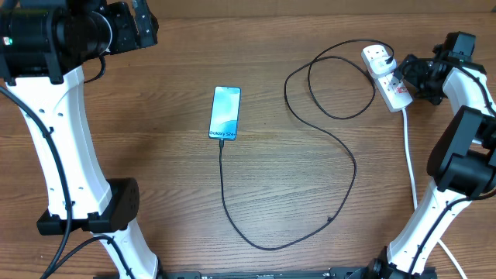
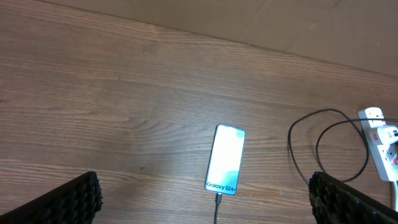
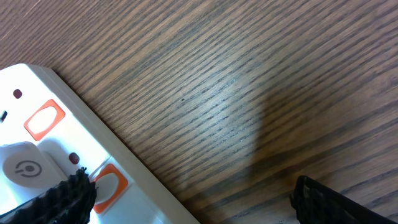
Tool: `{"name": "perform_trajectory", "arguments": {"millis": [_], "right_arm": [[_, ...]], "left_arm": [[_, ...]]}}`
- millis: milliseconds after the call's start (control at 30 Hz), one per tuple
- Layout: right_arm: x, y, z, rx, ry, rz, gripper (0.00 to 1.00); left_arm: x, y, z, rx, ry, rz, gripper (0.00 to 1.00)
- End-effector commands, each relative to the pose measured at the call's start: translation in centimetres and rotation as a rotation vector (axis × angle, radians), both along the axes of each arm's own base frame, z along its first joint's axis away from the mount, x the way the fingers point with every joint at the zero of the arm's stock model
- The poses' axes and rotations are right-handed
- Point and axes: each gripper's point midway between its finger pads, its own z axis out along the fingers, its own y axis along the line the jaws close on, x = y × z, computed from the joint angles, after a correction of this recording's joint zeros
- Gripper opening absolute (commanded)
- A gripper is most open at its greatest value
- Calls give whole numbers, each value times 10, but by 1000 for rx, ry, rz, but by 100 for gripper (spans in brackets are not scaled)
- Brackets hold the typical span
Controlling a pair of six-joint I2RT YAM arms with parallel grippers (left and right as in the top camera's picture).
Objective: Plug charger to phone and switch on socket
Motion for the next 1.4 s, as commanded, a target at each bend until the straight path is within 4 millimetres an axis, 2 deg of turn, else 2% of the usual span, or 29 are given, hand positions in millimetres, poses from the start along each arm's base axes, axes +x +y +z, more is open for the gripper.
{"name": "perform_trajectory", "arguments": {"millis": [0,300,433,1000,1233,1300,1367], "right_arm": [[-1,1,-7,5,13,5,100],[-6,5,-20,26,48,9,100],[-8,12,-27,34,71,21,100],[-9,51,-32,57,112,111,100],[-11,50,-31,60,120,108,100],[-11,45,-28,61,120,98,100],[-9,31,-15,55,115,76,100]], "left_arm": [[-3,0,4,0,-7,15,100],[-3,0,4,0,-7,15,100],[-3,0,4,0,-7,15,100],[-3,0,4,0,-7,15,100],[-3,0,4,0,-7,15,100],[-3,0,4,0,-7,15,100],[-3,0,4,0,-7,15,99]]}}
